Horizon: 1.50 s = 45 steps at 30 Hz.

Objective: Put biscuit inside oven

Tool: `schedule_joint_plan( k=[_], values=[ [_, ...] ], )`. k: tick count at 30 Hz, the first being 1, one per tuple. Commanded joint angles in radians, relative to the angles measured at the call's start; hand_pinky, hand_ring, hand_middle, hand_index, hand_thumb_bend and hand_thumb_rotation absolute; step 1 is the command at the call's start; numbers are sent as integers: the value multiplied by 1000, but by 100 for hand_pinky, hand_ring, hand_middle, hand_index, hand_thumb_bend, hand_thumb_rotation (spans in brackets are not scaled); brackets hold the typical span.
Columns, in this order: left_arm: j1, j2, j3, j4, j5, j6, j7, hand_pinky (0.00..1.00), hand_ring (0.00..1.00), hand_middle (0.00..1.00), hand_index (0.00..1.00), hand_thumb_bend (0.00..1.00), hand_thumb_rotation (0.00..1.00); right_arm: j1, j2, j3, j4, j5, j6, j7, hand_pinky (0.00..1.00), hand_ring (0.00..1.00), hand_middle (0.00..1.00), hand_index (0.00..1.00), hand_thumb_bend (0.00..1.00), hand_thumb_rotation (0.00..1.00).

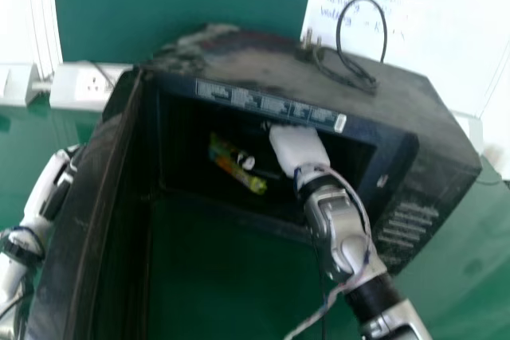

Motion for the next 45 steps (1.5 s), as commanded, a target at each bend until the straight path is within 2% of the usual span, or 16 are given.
schedule_joint_plan(
  k=[1,7,10,13,17,23,28,33,36,39,40,41,42,45],
  values=[
    [9,-6,0,3,-9,-2,1,30,38,42,48,51,6,28,-7,-4,-61,-12,36,62,64,81,88,90,96,83],
    [7,-5,1,9,-8,-8,-1,29,36,43,48,51,6,77,-10,-22,-216,-37,115,207,71,93,97,97,98,86],
    [7,-4,1,8,-6,-9,1,29,37,43,48,51,6,105,-21,-30,-303,-49,135,289,77,96,100,100,97,88],
    [8,-3,2,9,-1,-8,5,29,37,43,48,51,6,141,-37,-42,-399,-69,142,358,78,97,100,100,97,89],
    [8,-5,4,10,-8,-4,3,29,37,43,48,51,6,198,-61,-74,-531,-78,131,428,81,96,99,100,96,90],
    [5,-1,4,20,-5,-17,0,29,37,43,48,51,6,282,-104,-132,-703,-79,74,488,85,96,99,99,96,93],
    [0,1,4,31,-8,-26,-7,29,37,43,48,51,6,361,-139,-228,-864,-34,36,552,89,97,99,100,97,95],
    [-2,2,4,33,-6,-36,-8,29,37,42,48,51,6,429,-180,-367,-1035,60,1,625,81,91,95,97,98,92],
    [0,0,6,30,-9,-32,-4,29,37,42,48,51,6,457,-171,-478,-1110,181,8,631,70,83,88,92,98,79],
    [-1,-3,6,28,-12,-46,-7,29,36,41,48,51,6,467,-178,-615,-1187,344,34,664,63,76,82,89,95,72],
    [-2,-4,6,29,-15,-51,-9,29,37,41,48,51,6,467,-183,-663,-1211,399,54,678,53,67,75,86,91,70],
    [-2,-4,5,29,-6,-60,-4,29,37,41,48,51,6,469,-198,-708,-1229,441,64,690,49,63,72,84,89,68],
    [-1,-4,5,26,-6,-63,-4,28,36,41,48,51,6,465,-200,-750,-1250,486,95,703,46,60,69,83,88,70],
    [5,-5,3,16,7,-79,4,27,34,41,48,51,6,454,-215,-863,-1305,596,198,724,41,53,62,76,79,59]
  ],
)
